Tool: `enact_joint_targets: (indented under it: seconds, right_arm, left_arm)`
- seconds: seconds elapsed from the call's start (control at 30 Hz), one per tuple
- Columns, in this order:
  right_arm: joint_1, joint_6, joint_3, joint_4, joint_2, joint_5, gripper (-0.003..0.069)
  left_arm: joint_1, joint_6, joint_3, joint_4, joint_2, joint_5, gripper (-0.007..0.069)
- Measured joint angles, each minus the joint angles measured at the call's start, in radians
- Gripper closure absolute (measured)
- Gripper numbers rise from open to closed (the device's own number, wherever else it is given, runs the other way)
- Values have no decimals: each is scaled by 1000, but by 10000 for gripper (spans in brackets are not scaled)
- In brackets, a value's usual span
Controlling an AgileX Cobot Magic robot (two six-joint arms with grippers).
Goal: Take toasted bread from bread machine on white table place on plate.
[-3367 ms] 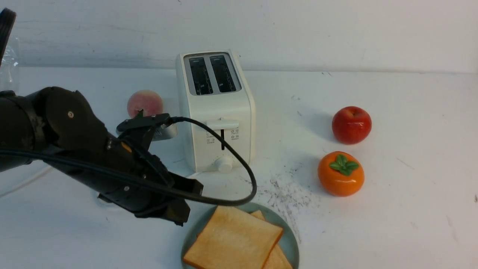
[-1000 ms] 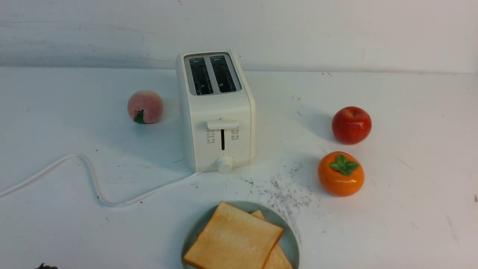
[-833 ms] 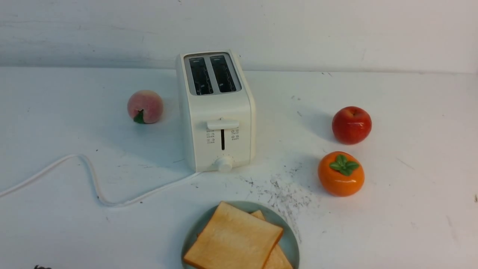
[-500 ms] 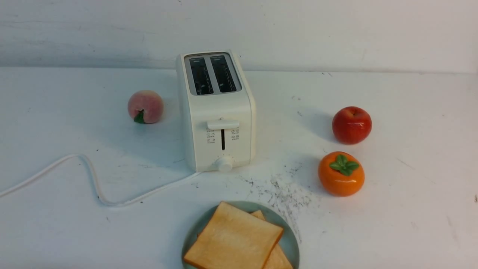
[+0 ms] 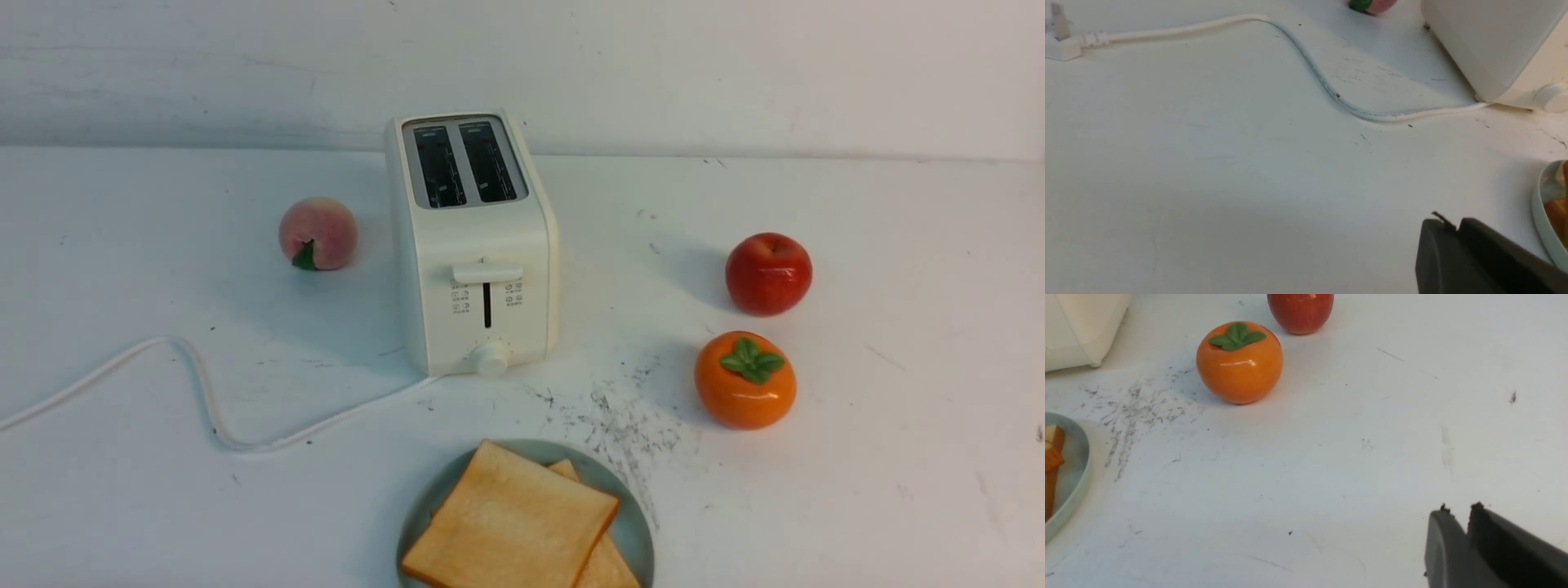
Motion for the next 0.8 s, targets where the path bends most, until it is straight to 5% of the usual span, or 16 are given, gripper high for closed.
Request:
enact_joint_targets:
  seconds: [0.8]
  right_arm:
    - [0,0,0,0,0,0,543]
  left_arm:
    - [-59,1,1,1,0,1,564]
